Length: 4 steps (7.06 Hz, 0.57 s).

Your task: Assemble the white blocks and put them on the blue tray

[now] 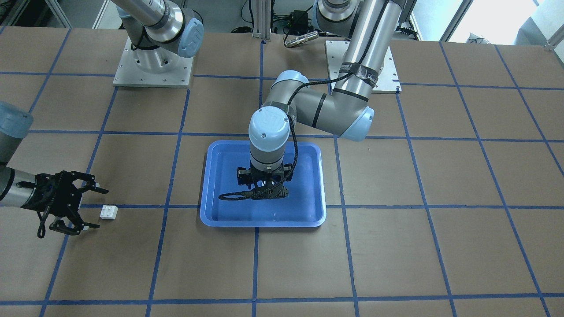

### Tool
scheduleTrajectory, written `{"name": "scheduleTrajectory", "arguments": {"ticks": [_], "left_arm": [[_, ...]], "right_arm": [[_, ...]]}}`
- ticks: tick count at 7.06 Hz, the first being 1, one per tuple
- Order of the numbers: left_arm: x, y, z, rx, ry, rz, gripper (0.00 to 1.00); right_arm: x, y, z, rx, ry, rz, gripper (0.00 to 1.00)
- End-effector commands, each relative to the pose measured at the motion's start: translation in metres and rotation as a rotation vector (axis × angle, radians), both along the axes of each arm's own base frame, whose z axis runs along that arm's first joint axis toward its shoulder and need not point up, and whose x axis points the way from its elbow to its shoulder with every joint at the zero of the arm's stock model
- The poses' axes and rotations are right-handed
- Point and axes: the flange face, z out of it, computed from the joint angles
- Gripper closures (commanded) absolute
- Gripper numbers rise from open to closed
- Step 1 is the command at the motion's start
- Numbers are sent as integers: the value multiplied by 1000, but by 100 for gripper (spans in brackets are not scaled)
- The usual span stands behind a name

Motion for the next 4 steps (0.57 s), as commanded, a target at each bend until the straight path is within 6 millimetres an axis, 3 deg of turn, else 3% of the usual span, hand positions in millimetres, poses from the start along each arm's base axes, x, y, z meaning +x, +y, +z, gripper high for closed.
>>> {"name": "scheduleTrajectory", "arguments": {"ticks": [1, 3, 4], "left_arm": [[23, -25, 40, -30, 79, 25, 8], [76, -45, 59, 4, 163, 39, 8], [92, -47, 66, 11, 167, 16, 6]], "right_arm": [[0, 0, 0, 1, -1, 0, 3], [2, 1, -4, 10, -5, 0, 3], [2, 1, -5, 14, -7, -1, 3]]}}
